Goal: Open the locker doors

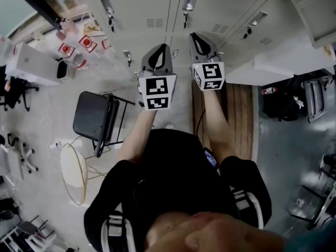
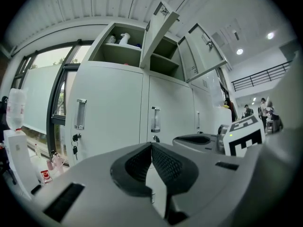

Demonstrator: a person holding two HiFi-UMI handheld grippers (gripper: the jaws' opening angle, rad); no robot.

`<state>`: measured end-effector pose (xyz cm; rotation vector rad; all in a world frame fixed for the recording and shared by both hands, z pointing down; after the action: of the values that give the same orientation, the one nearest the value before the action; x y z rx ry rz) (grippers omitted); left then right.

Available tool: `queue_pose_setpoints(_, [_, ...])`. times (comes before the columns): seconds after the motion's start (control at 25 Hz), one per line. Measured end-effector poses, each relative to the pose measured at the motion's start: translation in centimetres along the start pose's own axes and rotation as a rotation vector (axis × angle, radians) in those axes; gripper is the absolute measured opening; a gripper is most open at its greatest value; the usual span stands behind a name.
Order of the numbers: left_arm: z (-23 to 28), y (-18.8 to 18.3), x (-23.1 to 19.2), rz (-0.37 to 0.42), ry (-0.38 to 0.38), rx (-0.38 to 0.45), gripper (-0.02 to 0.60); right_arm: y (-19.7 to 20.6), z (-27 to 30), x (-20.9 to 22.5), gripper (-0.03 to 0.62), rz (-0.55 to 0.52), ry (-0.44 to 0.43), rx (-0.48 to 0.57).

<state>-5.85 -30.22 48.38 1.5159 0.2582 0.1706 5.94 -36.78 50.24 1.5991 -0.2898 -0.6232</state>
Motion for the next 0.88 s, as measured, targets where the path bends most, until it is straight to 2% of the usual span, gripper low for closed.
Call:
queue_pose_setpoints(0.08, [0.0, 0.1, -0.7, -0.018, -0.015, -0.007, 0.009, 0.1, 0.9, 0.2, 0.023, 0.004, -0.001, -0.001])
queue_pose_setpoints(0.24, [0.2, 0.2, -1.6, 0.009, -0.026, -0.003, 0.009, 0.4, 2.7, 0.6, 0.025, 0.005, 0.004, -0.01])
queue_pose_setpoints(0.36, [0.3, 0.7, -1.7, -0.003, -0.02, -0.02, 0.009, 1.1, 3.6, 1.0, 0.036, -0.019, 0.031, -0.056])
queue_pose_setpoints(0.44, [0.3, 0.5, -2.1, 0.0, -0.017, -0.023, 0.009, 1.5, 4.6, 1.3, 0.065, -0.022, 0.044, -0.073])
queue_pose_setpoints(0.68, [0.6, 0.0, -2.5, 0.017, -0.001, -0.018, 0.009, 2.1, 6.7, 1.5, 0.069, -0.016, 0.055, -0.086])
queue_pose_setpoints(0.88, [0.8, 0.3, -2.8, 0.016, -0.002, -0.026, 0.009, 2.2, 7.8, 1.9, 0.069, -0.079, 0.059, -0.123])
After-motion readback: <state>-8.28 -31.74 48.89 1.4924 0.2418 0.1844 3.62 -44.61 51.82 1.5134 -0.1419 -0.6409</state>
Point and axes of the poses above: the fingertips, and each gripper's own axes: z forward along the fingers, x to its right, y out of its underside, the point moved 4 cm from there along -z, backward along the fingers, and after that the axes turned 4 degrees about x, right-handed, at the moved point
